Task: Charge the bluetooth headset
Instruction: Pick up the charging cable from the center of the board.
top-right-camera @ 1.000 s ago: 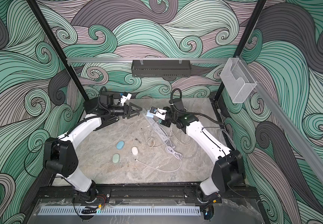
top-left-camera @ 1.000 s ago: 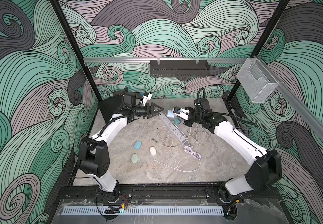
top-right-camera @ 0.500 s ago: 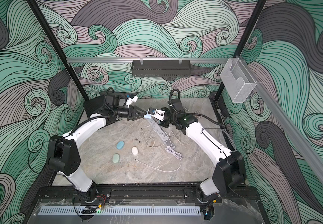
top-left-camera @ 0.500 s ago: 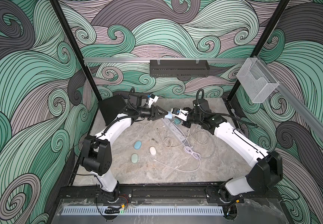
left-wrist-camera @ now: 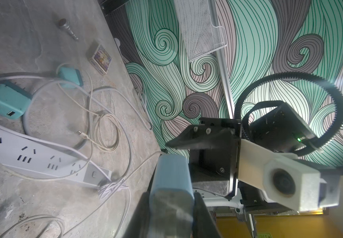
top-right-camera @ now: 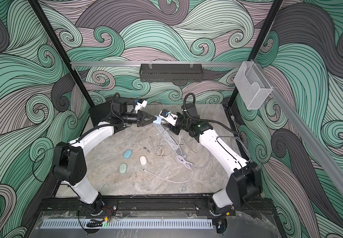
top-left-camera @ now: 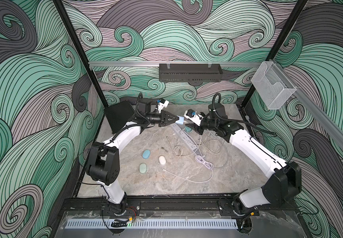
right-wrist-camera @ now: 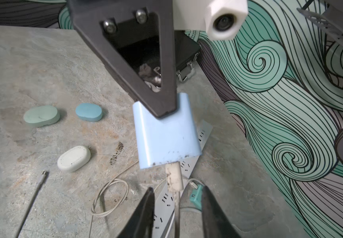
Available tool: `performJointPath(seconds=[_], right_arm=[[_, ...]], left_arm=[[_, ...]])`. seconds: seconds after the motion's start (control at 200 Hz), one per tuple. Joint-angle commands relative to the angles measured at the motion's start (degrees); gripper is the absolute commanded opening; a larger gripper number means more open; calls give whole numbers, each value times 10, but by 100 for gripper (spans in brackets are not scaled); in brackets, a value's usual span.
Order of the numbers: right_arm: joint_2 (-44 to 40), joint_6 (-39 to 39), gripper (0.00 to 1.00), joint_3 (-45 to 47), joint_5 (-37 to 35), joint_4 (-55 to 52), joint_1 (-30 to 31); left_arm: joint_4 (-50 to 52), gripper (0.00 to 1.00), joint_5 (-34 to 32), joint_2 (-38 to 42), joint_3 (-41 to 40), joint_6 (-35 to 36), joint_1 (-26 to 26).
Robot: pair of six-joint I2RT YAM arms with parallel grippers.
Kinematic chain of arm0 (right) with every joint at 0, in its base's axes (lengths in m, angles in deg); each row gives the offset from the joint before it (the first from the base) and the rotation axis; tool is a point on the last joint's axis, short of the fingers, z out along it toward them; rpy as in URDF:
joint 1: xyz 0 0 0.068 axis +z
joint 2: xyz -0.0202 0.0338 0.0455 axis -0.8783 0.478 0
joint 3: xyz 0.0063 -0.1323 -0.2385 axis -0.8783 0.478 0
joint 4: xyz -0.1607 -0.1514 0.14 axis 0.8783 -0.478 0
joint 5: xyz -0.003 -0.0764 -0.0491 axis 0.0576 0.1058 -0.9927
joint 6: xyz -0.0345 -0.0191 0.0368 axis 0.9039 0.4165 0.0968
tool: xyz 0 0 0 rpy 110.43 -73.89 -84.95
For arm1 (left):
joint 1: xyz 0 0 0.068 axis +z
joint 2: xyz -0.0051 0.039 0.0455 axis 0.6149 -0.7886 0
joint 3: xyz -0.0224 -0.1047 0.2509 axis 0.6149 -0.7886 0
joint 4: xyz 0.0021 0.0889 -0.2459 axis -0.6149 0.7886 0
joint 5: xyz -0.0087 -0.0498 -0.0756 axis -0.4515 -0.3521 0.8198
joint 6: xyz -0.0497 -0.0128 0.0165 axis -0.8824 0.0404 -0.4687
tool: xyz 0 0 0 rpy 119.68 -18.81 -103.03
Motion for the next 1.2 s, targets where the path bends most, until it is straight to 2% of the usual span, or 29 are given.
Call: performJointPath(seconds=[0.0,0.075,0.285,0.37,0.56,0.931,1.066,1.191], right_arm=[[-2,-124,60,-29,113,-21,-30],[7,-193,62,-35,161,-23,-43],[69,-412,61,-58,313,-15,-75],[90,-469,60,-59,338,1,-74],[97,-503,61,-49,330,37,-74],[130,-538,60,-73,335,63,-75],[137,-549,54,-80,349,74,-75],[133,-560,43,-74,362,90,-75]], left_arm=[[-29,2,6,-5,5,24,-2],[-38,1,1,-10,5,31,-2],[-83,0,-7,-24,-3,22,-3],[-96,0,-5,-34,-1,5,-3],[-144,0,12,-45,-4,-36,-6],[-179,0,21,-50,-8,-56,-18],[-190,0,21,-55,-6,-65,-24],[-204,0,18,-60,-5,-77,-26]])
